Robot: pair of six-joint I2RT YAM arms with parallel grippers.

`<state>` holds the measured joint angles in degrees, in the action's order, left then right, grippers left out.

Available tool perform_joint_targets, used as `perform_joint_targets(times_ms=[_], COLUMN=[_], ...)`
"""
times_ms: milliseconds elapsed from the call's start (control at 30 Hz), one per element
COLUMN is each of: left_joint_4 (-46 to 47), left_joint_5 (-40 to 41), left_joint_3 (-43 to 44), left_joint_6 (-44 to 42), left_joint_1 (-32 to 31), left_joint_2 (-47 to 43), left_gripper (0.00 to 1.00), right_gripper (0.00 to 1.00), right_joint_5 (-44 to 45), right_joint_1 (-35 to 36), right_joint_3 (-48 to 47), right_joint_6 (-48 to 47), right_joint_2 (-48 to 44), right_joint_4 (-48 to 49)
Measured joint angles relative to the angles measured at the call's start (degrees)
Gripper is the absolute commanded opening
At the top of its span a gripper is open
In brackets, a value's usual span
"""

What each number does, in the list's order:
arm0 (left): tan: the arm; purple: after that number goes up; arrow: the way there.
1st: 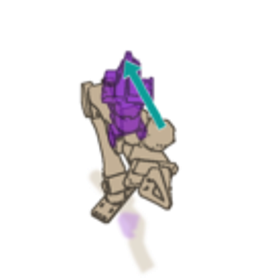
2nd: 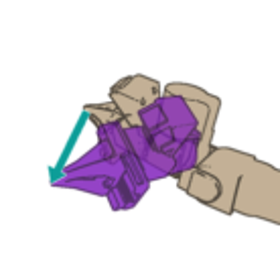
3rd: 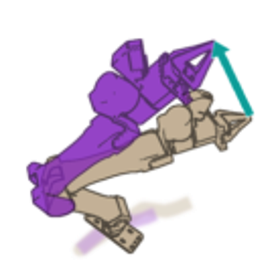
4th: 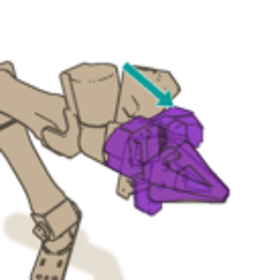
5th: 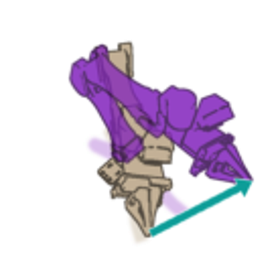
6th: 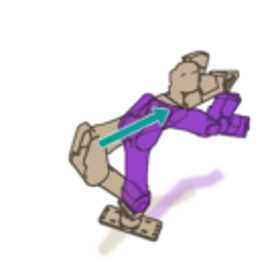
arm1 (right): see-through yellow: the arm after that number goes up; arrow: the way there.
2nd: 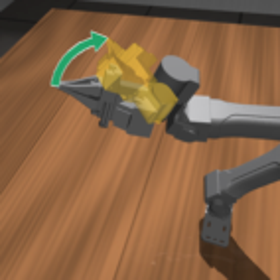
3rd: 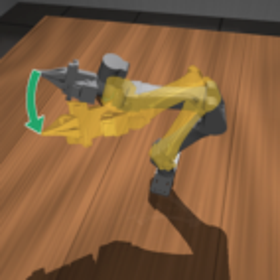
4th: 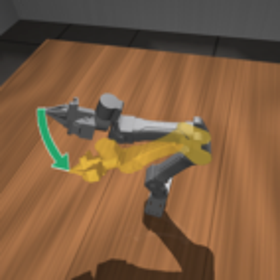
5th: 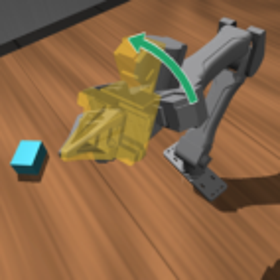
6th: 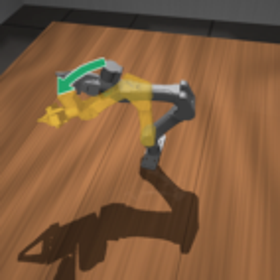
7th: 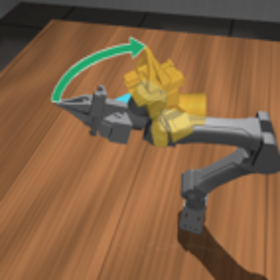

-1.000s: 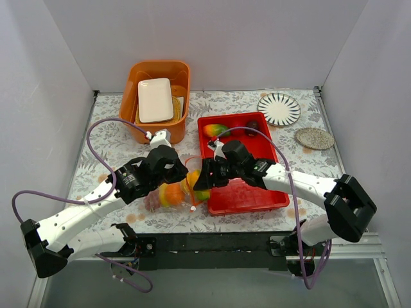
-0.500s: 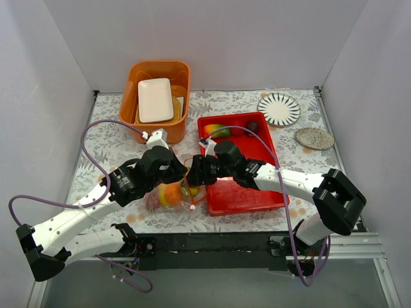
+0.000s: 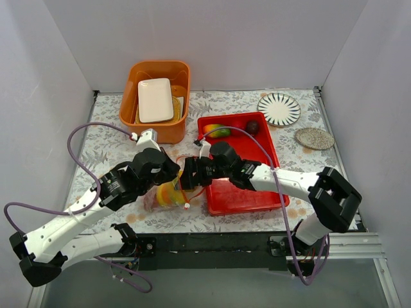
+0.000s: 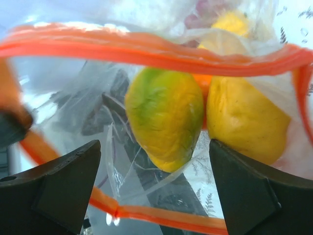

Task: Place the food in the zip-top bag and seal the zipper
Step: Place the fake fruit in the zipper food storage bag, then pick up the fake fruit from the bin.

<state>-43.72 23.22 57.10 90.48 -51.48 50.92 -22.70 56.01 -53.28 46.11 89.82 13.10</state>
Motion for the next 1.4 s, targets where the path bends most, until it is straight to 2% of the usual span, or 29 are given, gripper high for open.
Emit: perform_joint_targets(times_ms=[200, 400, 567, 700, 1000, 1167, 1233, 1400], left_joint_4=[-2.7, -7.7, -16.3, -19.3, -22.3, -25.5, -24.9, -22.4], left_joint_5=[3.0, 8.5, 14.8, 18.3, 16.1, 17.7, 18.3, 15.5], left_joint_3=[1.4, 3.0, 11.9, 14.8, 12.4, 22.7, 24.0, 18.6], left_joint_6=[1.3, 4.4, 5.5, 5.3, 6.0, 3.0, 1.3, -1.8], left_joint_1=[0.0, 0.0, 0.0, 0.0, 0.0, 0.0, 0.0, 0.0], left_joint_2=[-0.8, -4.5, -5.5, -5.4, 1.1, 1.0, 0.3, -0.5], left_gripper=[0.0, 0.0, 0.0, 0.0, 0.0, 0.0, 0.0, 0.0], right_gripper=[0.98, 0.98, 0.98, 0.98, 0.98, 0.98, 0.98, 0.98], right_joint_5=[6.6, 18.7, 27.0, 29.2, 29.4, 29.6, 29.6, 30.1], right_joint_1=[0.0, -0.3, -2.3, -4.4, -6.5, -9.3, -10.9, -15.5], right_joint_3=[0.0, 0.0, 0.0, 0.4, 0.5, -1.8, -2.9, -8.6], right_joint_6=[-3.7, -7.4, -9.3, -10.1, -11.5, -13.3, -14.0, -16.5], right_joint_2=[-8.7, -19.4, -24.1, -24.0, -20.7, -18.1, -17.0, -11.2], right_joint_4=[-5.7, -15.4, -22.3, -26.4, -30.6, -33.0, -33.5, -34.4])
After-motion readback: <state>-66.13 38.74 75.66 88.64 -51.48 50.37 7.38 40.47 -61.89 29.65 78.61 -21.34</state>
